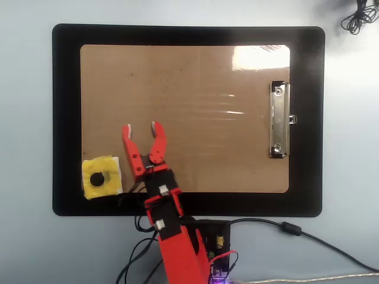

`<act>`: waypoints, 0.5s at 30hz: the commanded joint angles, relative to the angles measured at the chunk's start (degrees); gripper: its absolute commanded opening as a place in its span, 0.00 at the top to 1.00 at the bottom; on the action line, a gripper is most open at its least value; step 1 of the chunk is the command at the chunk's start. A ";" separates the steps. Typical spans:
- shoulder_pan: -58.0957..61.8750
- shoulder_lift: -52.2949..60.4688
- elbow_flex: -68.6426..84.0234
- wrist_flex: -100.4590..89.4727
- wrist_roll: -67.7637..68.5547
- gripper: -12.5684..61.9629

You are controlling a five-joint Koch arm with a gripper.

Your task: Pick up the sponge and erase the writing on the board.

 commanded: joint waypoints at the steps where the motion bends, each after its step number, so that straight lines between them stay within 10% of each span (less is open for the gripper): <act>1: 1.58 9.23 2.20 4.92 0.88 0.40; 15: 13.54 18.02 14.24 57.30 25.05 0.39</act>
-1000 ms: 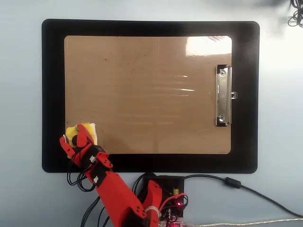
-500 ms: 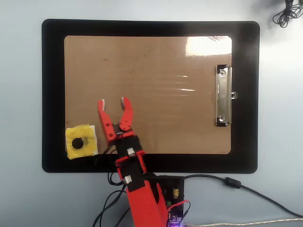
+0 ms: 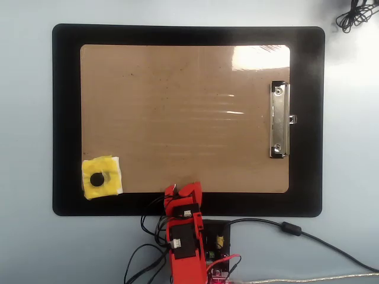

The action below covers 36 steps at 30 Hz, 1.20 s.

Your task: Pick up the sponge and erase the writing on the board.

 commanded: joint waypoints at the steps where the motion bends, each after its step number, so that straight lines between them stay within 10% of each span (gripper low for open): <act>1: 0.53 2.55 -1.05 4.04 0.62 0.39; 36: 0.97 2.55 -1.14 8.70 0.79 0.37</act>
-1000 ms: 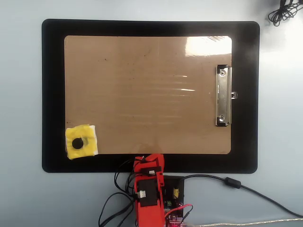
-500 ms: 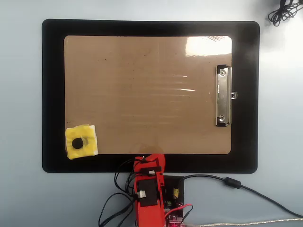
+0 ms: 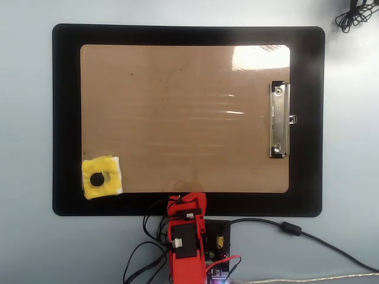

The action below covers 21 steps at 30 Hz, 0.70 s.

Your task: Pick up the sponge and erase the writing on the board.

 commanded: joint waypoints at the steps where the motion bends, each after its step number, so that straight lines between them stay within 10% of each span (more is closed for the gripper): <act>1: -0.70 2.46 -1.14 0.62 -0.35 0.37; 21: 17.40 2.37 -2.72 25.66 -1.49 0.36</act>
